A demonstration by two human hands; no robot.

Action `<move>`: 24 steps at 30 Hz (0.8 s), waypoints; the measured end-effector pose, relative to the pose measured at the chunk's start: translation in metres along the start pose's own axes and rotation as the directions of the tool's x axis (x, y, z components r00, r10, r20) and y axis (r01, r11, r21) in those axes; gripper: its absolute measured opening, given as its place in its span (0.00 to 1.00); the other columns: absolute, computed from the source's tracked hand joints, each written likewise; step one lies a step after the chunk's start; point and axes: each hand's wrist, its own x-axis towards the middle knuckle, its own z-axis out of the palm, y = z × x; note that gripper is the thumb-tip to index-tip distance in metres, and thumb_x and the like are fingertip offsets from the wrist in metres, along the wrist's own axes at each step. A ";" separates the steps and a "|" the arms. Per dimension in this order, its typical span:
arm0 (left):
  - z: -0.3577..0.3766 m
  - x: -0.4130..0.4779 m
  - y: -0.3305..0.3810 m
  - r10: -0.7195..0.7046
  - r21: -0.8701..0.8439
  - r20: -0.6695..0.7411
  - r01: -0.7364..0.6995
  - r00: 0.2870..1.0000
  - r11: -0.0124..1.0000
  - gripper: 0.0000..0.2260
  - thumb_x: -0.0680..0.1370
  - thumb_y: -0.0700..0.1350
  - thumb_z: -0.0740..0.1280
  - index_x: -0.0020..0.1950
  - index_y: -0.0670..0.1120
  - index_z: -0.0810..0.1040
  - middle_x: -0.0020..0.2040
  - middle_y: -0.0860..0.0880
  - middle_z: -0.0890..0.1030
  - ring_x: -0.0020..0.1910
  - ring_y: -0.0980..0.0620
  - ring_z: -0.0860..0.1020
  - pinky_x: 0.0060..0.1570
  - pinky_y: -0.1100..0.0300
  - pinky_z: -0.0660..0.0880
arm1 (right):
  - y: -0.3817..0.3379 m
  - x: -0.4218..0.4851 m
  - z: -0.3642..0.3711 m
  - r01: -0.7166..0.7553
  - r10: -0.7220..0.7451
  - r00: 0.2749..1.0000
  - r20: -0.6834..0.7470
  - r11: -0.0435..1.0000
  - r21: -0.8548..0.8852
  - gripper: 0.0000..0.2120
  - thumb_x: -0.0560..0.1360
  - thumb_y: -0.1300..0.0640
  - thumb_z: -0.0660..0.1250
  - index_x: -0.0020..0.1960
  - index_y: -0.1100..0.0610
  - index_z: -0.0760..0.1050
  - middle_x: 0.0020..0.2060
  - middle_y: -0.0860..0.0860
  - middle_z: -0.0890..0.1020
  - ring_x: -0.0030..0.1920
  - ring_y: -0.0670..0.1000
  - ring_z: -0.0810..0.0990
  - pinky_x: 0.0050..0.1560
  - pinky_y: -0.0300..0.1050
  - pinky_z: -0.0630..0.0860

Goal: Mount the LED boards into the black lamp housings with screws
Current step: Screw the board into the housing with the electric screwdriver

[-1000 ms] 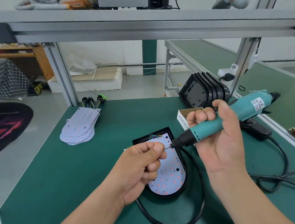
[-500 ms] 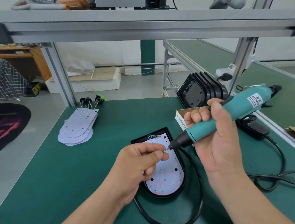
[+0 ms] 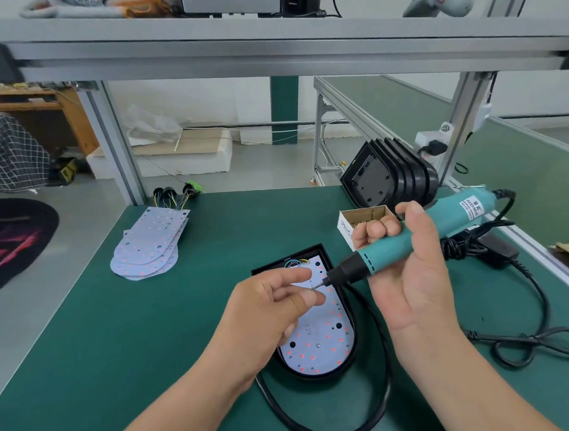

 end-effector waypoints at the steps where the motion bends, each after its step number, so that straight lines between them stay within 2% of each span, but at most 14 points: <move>1: 0.000 0.000 0.000 -0.001 0.005 0.005 0.001 1.000 1.000 0.13 0.80 0.42 0.74 0.63 0.53 0.82 0.52 0.49 0.89 0.27 0.52 0.65 0.31 0.64 0.68 | 0.000 0.000 0.000 0.000 0.000 1.000 0.000 1.000 0.004 0.07 0.82 0.54 0.70 0.45 0.53 0.78 0.36 0.49 0.72 0.38 0.49 0.75 0.59 0.50 0.78; 5: 0.000 0.001 -0.001 -0.009 0.015 0.021 0.008 1.000 1.000 0.15 0.80 0.42 0.75 0.65 0.53 0.81 0.53 0.50 0.89 0.26 0.53 0.66 0.30 0.65 0.69 | 0.000 0.001 0.000 0.004 -0.004 1.000 0.003 1.000 0.021 0.07 0.81 0.54 0.71 0.44 0.53 0.79 0.36 0.48 0.72 0.38 0.49 0.74 0.59 0.50 0.78; 8: 0.000 0.001 0.002 -0.015 0.022 0.029 0.015 0.999 1.000 0.19 0.75 0.46 0.77 0.65 0.53 0.81 0.53 0.52 0.89 0.26 0.55 0.68 0.29 0.66 0.69 | -0.001 0.002 0.000 0.015 -0.015 1.000 -0.011 1.000 0.022 0.08 0.81 0.54 0.71 0.43 0.53 0.80 0.36 0.49 0.72 0.38 0.49 0.74 0.58 0.50 0.78; 10: 0.000 0.001 0.004 -0.002 0.111 -0.011 0.003 1.000 0.994 0.20 0.73 0.49 0.76 0.65 0.55 0.80 0.52 0.56 0.89 0.28 0.57 0.74 0.30 0.67 0.72 | -0.002 0.003 0.000 0.019 -0.018 1.000 -0.022 0.999 0.026 0.09 0.81 0.54 0.70 0.43 0.53 0.80 0.36 0.49 0.72 0.38 0.49 0.74 0.58 0.50 0.78; 12: -0.002 0.001 0.002 0.079 0.287 -0.113 -0.044 0.990 0.957 0.15 0.76 0.47 0.75 0.63 0.57 0.80 0.51 0.63 0.87 0.34 0.61 0.79 0.34 0.69 0.75 | -0.005 0.006 -0.001 0.028 -0.027 0.999 -0.033 0.999 0.031 0.08 0.81 0.54 0.70 0.43 0.53 0.80 0.36 0.49 0.72 0.38 0.50 0.74 0.58 0.50 0.77; 14: -0.003 -0.002 0.000 0.200 0.537 -0.169 -0.080 0.965 0.840 0.10 0.80 0.48 0.72 0.60 0.58 0.81 0.52 0.66 0.85 0.39 0.64 0.79 0.39 0.71 0.74 | -0.009 0.009 -0.002 0.053 -0.051 0.998 -0.041 0.998 0.037 0.06 0.81 0.54 0.72 0.45 0.54 0.79 0.36 0.49 0.72 0.38 0.50 0.73 0.59 0.50 0.77; 15: -0.002 -0.004 0.000 0.259 0.666 -0.138 -0.104 0.956 0.738 0.09 0.82 0.49 0.70 0.60 0.59 0.82 0.55 0.67 0.83 0.43 0.65 0.79 0.44 0.69 0.75 | -0.011 0.011 -0.002 0.066 -0.064 0.997 -0.044 0.997 0.042 0.06 0.80 0.55 0.72 0.47 0.54 0.78 0.36 0.49 0.72 0.38 0.50 0.73 0.59 0.50 0.76; 17: 0.001 -0.007 0.000 0.360 0.832 0.016 -0.212 0.933 0.513 0.11 0.84 0.51 0.65 0.65 0.57 0.82 0.65 0.65 0.80 0.56 0.62 0.80 0.56 0.60 0.77 | -0.014 0.017 -0.003 0.091 -0.089 0.995 -0.050 0.995 0.045 0.07 0.80 0.55 0.73 0.49 0.54 0.75 0.36 0.49 0.72 0.38 0.50 0.73 0.59 0.50 0.76; 18: 0.003 -0.007 0.000 0.387 0.867 0.097 -0.269 0.917 0.420 0.12 0.85 0.52 0.63 0.66 0.56 0.82 0.68 0.63 0.79 0.60 0.59 0.80 0.58 0.57 0.77 | -0.015 0.019 -0.004 0.104 -0.102 0.993 -0.052 0.994 0.036 0.07 0.80 0.56 0.72 0.49 0.55 0.74 0.36 0.49 0.72 0.38 0.50 0.73 0.59 0.50 0.76; 21: 0.011 -0.008 0.002 0.348 0.926 0.257 -0.333 0.902 0.180 0.17 0.86 0.56 0.53 0.65 0.56 0.79 0.73 0.63 0.73 0.58 0.53 0.82 0.52 0.51 0.80 | -0.014 0.027 -0.004 0.134 -0.135 0.989 -0.053 0.991 -0.027 0.07 0.81 0.57 0.71 0.49 0.55 0.73 0.36 0.50 0.72 0.37 0.51 0.73 0.54 0.50 0.77; 24: 0.013 -0.008 0.001 0.312 0.944 0.291 -0.325 0.904 0.063 0.19 0.87 0.57 0.49 0.65 0.55 0.77 0.71 0.59 0.73 0.56 0.53 0.82 0.49 0.49 0.79 | -0.009 0.032 -0.003 0.154 -0.158 0.987 -0.030 0.982 -0.105 0.06 0.82 0.58 0.70 0.47 0.55 0.74 0.35 0.50 0.72 0.36 0.51 0.74 0.54 0.50 0.77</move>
